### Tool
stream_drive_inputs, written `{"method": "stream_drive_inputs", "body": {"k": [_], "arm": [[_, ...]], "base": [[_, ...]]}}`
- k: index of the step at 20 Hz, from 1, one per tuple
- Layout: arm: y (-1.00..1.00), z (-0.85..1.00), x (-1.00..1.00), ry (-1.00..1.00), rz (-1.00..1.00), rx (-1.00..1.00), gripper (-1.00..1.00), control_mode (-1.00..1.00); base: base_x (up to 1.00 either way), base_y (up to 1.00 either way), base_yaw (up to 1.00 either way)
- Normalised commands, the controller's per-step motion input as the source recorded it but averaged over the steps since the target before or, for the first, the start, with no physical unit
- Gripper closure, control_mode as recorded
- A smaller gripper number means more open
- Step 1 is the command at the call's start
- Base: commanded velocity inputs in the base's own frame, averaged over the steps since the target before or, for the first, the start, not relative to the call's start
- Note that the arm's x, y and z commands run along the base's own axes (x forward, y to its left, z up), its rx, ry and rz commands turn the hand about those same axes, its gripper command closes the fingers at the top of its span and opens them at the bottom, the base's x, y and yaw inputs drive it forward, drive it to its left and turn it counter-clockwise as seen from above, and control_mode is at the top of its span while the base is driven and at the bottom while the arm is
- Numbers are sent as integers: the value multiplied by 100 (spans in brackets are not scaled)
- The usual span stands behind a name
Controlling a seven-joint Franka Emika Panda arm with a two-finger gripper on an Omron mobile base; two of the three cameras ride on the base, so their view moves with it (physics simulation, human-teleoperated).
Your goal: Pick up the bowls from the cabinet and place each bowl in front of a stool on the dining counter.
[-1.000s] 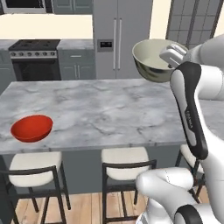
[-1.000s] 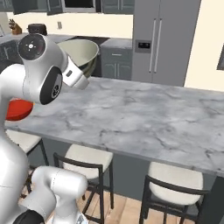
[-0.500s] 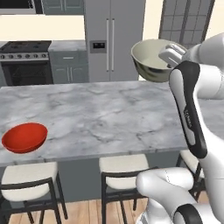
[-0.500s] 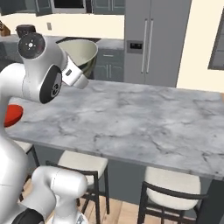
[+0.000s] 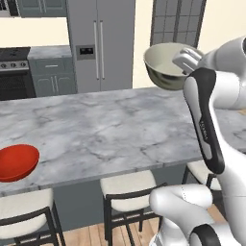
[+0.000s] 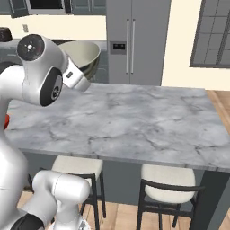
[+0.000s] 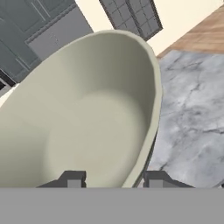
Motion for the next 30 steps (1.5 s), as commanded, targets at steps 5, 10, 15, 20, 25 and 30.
{"method": "stream_drive_inputs", "body": {"k": [5,10,15,20,25,30], "arm": [[6,-6,30,0,-6,0,100,-100],[14,-40,3,9,0,0,100,-100],[23,-47,0,10,3,2,100,-100],[10,-64,0,6,8,9,100,-100],[8,-47,0,12,11,6,100,-100],[11,-30,11,13,13,1,100,-100]], "base": [[0,0,0],[0,0,0],[0,0,0],[0,0,0],[0,0,0],[0,0,0]]}}
